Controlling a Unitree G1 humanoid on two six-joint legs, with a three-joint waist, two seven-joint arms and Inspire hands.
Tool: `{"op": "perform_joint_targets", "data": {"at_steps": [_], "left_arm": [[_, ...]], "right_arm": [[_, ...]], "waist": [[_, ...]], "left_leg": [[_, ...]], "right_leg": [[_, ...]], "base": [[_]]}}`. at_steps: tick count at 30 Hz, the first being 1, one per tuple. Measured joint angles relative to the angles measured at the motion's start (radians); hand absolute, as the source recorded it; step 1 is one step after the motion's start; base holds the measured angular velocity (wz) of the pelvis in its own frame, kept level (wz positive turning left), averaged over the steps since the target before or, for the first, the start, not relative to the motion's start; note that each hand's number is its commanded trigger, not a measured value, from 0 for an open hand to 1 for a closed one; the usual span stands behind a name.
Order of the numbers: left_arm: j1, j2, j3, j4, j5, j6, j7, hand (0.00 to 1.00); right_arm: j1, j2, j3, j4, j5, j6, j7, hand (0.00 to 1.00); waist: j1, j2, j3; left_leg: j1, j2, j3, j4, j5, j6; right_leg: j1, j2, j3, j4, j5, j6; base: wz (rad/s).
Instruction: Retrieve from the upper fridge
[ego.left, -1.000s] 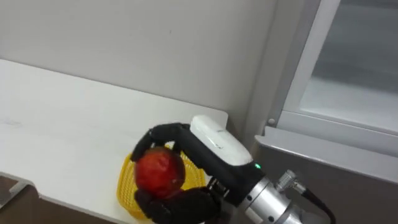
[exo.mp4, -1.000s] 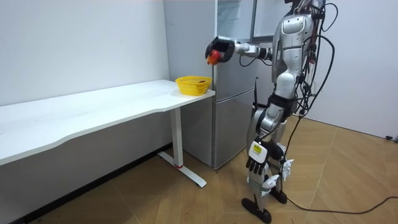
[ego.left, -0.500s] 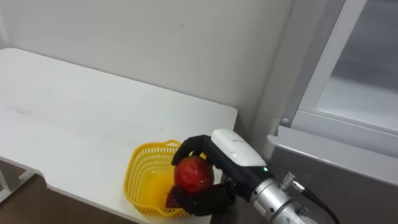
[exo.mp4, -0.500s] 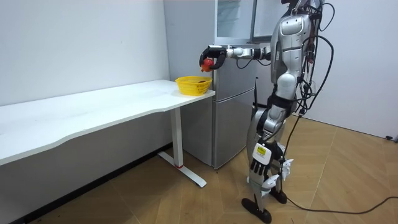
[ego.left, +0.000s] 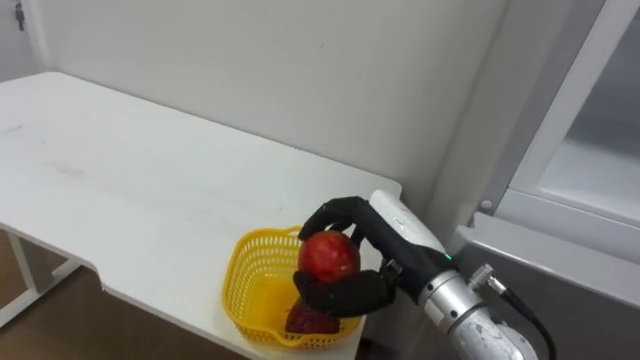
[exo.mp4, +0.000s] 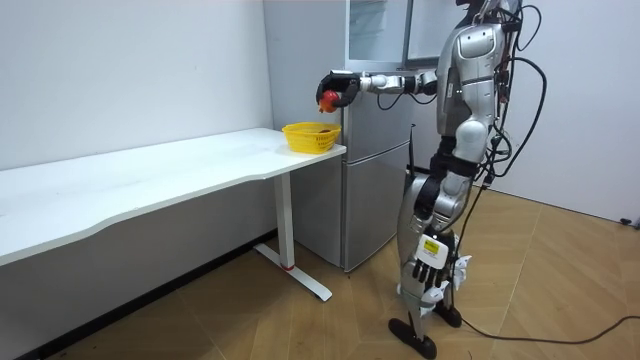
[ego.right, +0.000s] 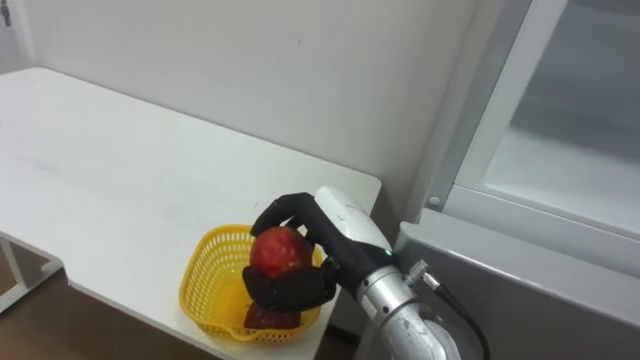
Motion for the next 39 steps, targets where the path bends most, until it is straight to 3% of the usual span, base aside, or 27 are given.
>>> {"op": "perform_joint_targets", "data": {"at_steps": [10,11,12,13,14,20,39], "left_arm": [[0.000,-0.002,-0.001,0.000,0.008,0.020,0.001,0.00],[0.001,-0.002,-0.001,0.001,0.008,0.024,0.001,0.00],[0.001,-0.002,-0.002,0.000,0.008,0.033,0.001,0.00],[0.001,-0.002,-0.002,0.000,0.008,0.036,0.001,0.00],[0.001,-0.002,-0.002,0.000,0.008,0.039,0.001,0.00],[0.006,-0.005,-0.002,-0.001,0.012,0.054,0.002,0.00],[0.023,-0.008,-0.002,-0.052,0.020,0.089,0.011,0.00]], "right_arm": [[-0.019,0.000,-0.003,0.051,0.000,0.005,-0.001,1.00],[-0.019,0.000,-0.004,0.052,0.000,0.008,-0.002,0.94],[-0.019,0.000,-0.005,0.057,0.000,0.010,-0.007,0.75],[-0.020,0.000,-0.005,0.062,0.000,0.010,-0.011,0.05],[-0.021,0.001,-0.005,0.076,0.000,0.011,-0.015,0.00],[-0.026,0.002,-0.007,0.151,0.005,0.029,-0.029,0.00],[-0.039,0.002,-0.014,0.172,0.096,0.068,-0.056,0.00]], "waist": [[0.001,0.001,0.0008],[0.001,0.001,0.0009],[0.001,0.001,0.0007],[0.002,0.001,0.0006],[0.003,0.000,0.0002],[0.033,-0.010,-0.0003],[0.050,-0.009,0.0019]], "left_leg": [[-0.019,-0.005,-0.015,0.016,0.000,0.000],[-0.023,-0.008,-0.024,0.018,0.000,-0.001],[-0.026,-0.009,-0.027,0.020,0.001,-0.001],[-0.027,-0.009,-0.028,0.020,0.001,-0.001],[-0.026,-0.011,-0.031,0.020,0.001,-0.001],[-0.028,-0.015,-0.036,0.020,0.003,0.001],[-0.030,-0.017,-0.041,0.025,0.003,0.001]], "right_leg": [[0.000,0.000,-0.014,0.000,0.000,0.000],[0.000,0.000,-0.018,0.000,0.000,0.000],[0.000,0.000,-0.024,0.000,0.000,0.001],[0.000,-0.001,-0.025,0.000,0.000,0.001],[0.001,-0.001,-0.026,-0.001,-0.001,0.001],[0.000,-0.004,-0.028,-0.001,-0.002,0.003],[0.004,-0.005,-0.027,-0.001,-0.002,0.004]], "base": [[0.04],[0.10],[0.11],[0.10],[0.08],[0.03],[0.01]]}}
